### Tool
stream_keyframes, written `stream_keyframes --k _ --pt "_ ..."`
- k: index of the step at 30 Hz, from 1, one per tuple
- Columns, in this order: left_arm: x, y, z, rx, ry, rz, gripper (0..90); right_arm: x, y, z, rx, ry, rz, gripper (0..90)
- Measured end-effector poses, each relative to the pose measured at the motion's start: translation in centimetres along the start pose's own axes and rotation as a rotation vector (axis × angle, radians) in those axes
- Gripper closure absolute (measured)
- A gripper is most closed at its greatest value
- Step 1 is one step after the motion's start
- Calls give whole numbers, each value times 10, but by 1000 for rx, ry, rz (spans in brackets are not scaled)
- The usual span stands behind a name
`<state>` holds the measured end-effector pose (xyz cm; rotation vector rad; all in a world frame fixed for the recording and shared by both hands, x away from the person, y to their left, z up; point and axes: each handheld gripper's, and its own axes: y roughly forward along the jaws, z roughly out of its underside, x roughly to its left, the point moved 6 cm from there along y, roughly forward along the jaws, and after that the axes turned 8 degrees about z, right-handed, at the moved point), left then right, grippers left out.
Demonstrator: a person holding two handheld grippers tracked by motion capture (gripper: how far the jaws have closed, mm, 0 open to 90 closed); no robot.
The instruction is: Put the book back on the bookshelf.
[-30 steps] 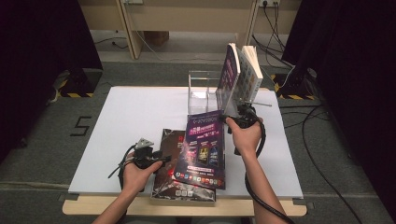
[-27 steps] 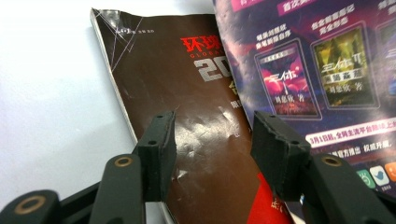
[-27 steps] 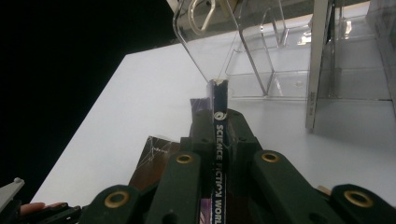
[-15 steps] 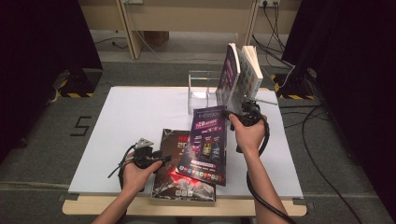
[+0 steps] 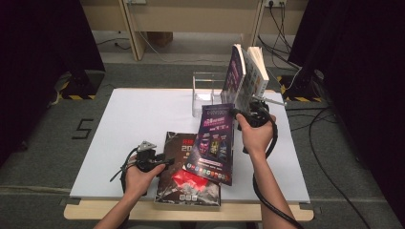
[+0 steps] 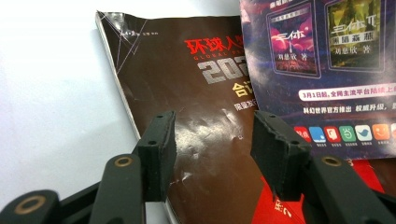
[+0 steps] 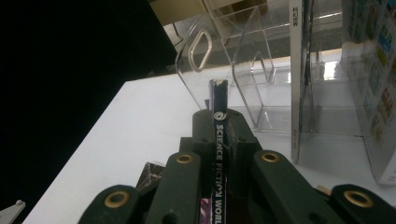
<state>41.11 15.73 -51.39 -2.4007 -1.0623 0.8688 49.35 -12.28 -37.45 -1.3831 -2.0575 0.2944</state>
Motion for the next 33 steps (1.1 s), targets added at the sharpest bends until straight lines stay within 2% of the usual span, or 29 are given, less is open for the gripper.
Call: stream_keyframes --k 12,33 --pt "1 -1 0 1 1 0 495 1 -7 -11 -58 -6 12 845" --pt "2 -1 0 2 4 -4 496 1 -20 -25 -120 -18 31 846"
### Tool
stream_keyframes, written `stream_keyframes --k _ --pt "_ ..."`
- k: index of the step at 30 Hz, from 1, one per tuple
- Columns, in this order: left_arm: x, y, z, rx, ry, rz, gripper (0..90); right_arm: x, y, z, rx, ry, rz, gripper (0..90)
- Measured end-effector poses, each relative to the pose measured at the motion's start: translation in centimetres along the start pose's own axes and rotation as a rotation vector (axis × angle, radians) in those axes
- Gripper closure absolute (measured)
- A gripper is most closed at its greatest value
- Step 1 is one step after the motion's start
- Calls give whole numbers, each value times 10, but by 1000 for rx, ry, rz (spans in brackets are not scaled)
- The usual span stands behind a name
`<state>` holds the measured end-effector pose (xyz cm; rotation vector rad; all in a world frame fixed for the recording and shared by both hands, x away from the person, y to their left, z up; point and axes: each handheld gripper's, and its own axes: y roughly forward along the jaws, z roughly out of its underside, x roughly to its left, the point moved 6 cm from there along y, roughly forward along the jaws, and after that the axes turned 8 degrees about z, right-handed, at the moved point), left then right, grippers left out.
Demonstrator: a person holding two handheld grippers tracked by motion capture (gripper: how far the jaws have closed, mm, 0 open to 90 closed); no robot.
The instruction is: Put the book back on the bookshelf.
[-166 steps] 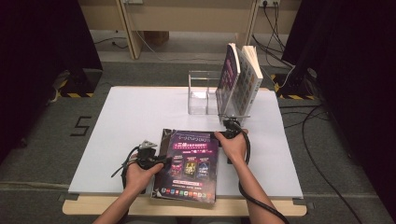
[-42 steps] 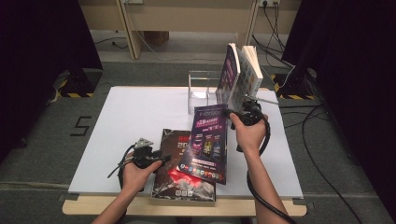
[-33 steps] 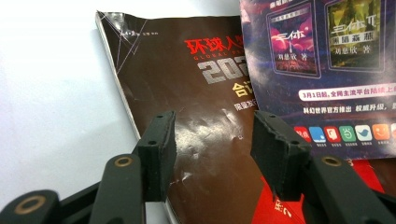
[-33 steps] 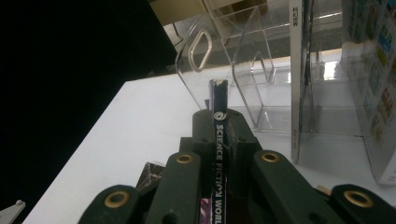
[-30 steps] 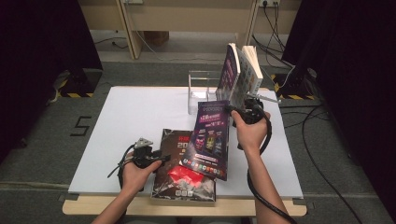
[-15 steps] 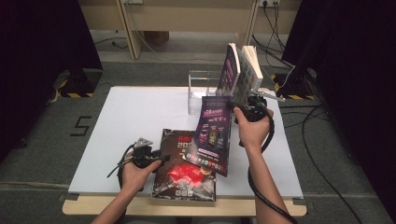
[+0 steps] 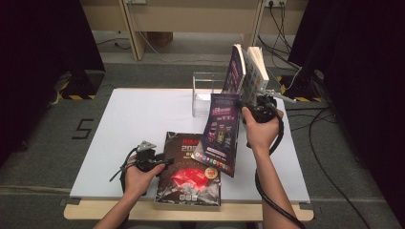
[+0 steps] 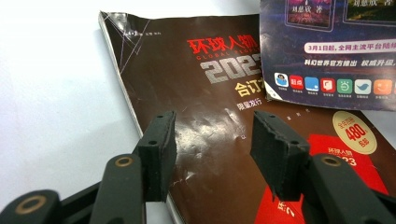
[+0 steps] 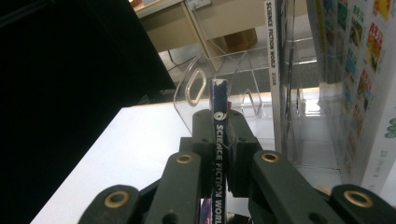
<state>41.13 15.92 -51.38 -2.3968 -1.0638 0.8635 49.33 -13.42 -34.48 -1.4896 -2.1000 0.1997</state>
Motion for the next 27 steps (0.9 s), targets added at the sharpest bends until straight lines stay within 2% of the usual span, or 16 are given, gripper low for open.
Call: stream_keyframes --k 14,27 --pt "1 0 0 -2 -1 -1 497 1 -6 -12 -63 -14 12 845" --pt "1 0 0 0 -2 -1 497 3 -8 -20 -93 -32 29 846"
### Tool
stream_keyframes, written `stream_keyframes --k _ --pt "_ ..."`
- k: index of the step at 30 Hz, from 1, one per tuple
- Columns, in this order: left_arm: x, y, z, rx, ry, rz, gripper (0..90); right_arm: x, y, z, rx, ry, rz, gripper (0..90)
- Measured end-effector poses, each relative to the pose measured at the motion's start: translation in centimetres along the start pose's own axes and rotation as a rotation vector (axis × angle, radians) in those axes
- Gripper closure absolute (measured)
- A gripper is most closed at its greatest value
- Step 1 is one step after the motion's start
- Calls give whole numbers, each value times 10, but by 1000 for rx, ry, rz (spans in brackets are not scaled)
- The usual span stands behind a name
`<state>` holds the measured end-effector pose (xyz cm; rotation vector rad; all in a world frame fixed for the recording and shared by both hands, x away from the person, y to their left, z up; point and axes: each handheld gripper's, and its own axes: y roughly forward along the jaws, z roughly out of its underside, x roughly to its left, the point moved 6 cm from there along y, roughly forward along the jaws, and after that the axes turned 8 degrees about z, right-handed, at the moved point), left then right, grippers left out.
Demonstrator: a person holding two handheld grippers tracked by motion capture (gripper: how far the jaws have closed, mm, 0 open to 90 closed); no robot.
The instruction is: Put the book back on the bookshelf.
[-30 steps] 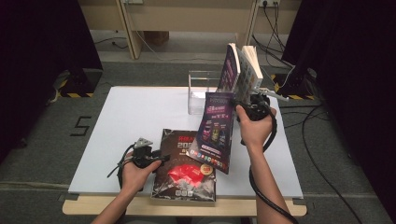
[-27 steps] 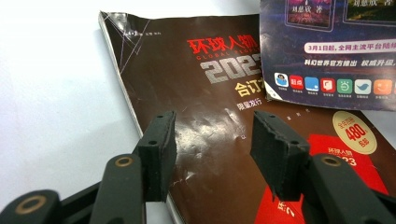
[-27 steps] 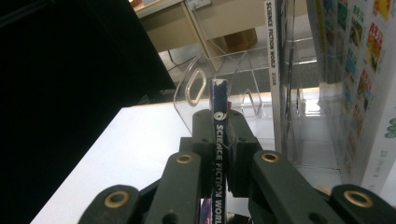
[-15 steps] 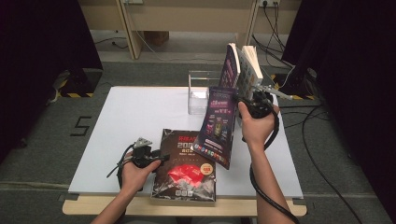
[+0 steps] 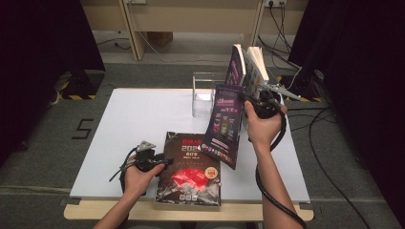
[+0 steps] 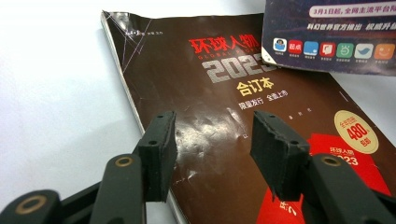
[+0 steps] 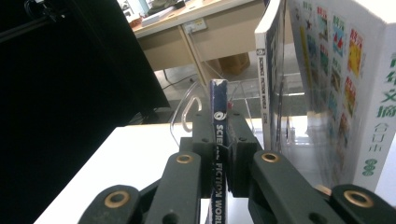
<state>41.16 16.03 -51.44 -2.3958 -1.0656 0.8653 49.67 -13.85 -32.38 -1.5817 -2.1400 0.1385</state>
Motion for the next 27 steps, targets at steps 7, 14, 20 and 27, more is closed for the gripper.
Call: stream_keyframes --k 7,14,20,27 --pt "1 0 0 -3 -3 -1 497 0 0 -5 -26 -6 15 845" --pt "1 0 0 -3 -2 0 498 1 0 -9 -35 -9 19 845" --pt "2 -1 -1 -5 -3 -2 498 2 0 -13 -52 -19 24 846" --pt "2 -1 -1 -4 -2 -4 497 2 3 -16 -64 -18 26 846"
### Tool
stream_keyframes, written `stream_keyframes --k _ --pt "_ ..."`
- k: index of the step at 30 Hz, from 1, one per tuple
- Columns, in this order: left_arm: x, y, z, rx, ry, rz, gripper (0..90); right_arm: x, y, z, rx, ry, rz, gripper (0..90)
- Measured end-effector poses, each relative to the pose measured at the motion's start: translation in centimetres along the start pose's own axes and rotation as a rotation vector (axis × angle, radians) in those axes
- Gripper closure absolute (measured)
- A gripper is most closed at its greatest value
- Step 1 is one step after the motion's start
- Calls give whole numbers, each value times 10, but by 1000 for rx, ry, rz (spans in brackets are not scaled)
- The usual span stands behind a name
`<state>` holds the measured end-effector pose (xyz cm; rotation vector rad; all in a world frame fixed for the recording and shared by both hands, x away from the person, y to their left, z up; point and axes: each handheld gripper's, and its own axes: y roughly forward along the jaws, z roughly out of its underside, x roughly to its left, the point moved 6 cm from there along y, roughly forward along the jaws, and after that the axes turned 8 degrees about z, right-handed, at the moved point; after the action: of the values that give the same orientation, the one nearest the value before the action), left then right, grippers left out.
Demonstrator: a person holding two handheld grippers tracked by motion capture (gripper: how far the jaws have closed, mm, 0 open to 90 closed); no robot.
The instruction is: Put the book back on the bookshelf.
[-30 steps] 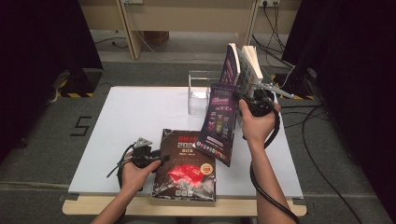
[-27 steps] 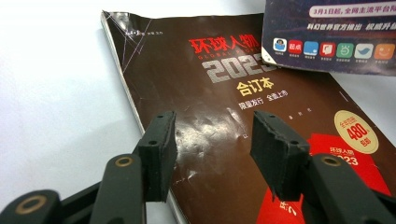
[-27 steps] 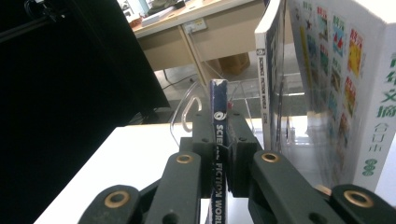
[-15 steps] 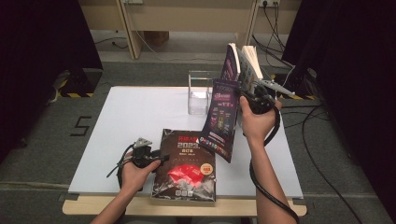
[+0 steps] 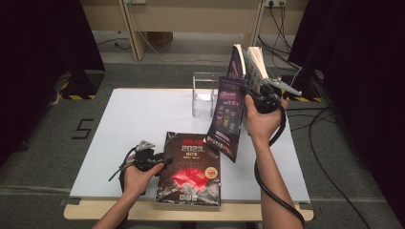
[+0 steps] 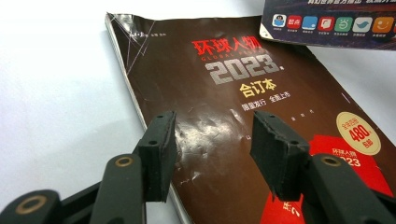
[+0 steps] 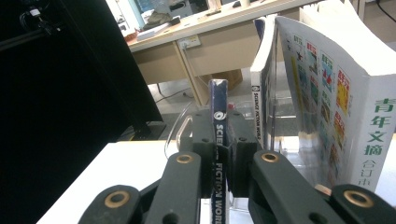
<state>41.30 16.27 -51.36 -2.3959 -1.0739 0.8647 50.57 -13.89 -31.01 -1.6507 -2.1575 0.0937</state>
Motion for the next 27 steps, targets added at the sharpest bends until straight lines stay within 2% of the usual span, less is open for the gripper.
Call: stream_keyframes --k 27 --pt "2 -1 0 -7 -9 3 497 2 6 -12 -40 -15 13 845"
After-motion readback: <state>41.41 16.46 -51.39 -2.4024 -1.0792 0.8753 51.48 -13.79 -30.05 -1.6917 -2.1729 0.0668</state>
